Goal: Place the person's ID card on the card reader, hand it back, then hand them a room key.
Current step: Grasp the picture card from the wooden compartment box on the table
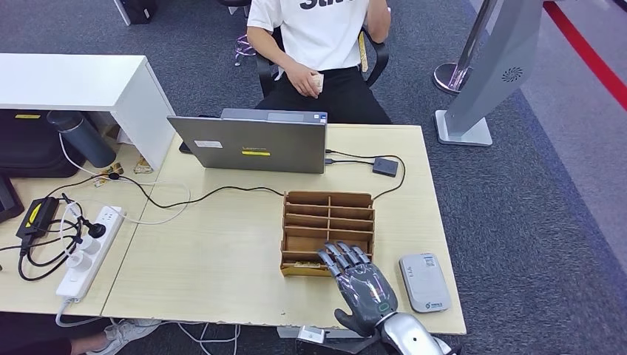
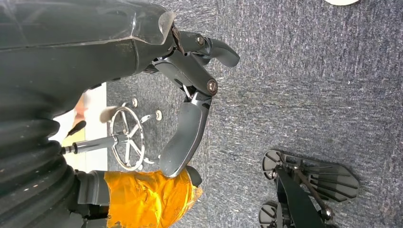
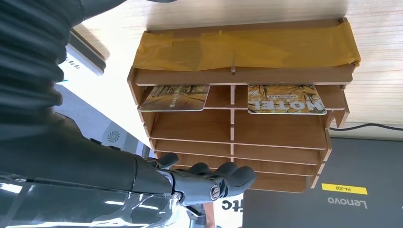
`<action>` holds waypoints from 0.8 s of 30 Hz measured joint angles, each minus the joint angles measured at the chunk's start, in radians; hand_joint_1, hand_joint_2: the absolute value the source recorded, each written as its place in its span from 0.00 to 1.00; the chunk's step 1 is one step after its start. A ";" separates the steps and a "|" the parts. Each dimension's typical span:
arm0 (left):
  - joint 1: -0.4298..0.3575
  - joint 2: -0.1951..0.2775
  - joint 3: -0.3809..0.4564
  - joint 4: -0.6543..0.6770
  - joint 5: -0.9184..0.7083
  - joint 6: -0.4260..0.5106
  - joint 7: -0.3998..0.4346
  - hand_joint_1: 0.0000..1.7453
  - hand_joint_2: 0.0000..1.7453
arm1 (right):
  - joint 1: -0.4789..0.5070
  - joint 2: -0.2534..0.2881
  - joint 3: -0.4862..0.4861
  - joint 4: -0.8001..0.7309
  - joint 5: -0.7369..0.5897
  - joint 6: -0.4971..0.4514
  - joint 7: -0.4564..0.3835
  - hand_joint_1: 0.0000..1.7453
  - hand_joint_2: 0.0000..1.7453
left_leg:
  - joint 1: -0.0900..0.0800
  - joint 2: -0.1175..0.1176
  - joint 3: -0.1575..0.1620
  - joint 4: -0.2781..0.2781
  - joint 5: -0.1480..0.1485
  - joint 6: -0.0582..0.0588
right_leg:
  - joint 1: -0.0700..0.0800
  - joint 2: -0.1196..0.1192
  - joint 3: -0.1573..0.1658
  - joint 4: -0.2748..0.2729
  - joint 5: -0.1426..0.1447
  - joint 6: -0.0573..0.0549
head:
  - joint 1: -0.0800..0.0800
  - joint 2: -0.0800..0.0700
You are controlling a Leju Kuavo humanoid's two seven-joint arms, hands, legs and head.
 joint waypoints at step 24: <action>-0.001 -0.001 0.000 0.000 0.000 0.014 0.007 0.00 1.00 | 0.016 0.074 -0.117 -0.016 0.044 0.015 0.053 0.00 1.00 | 0.000 0.000 0.000 0.000 0.000 0.000 | 0.000 0.000 0.000 0.000 0.000 0.000 | 0.000 0.000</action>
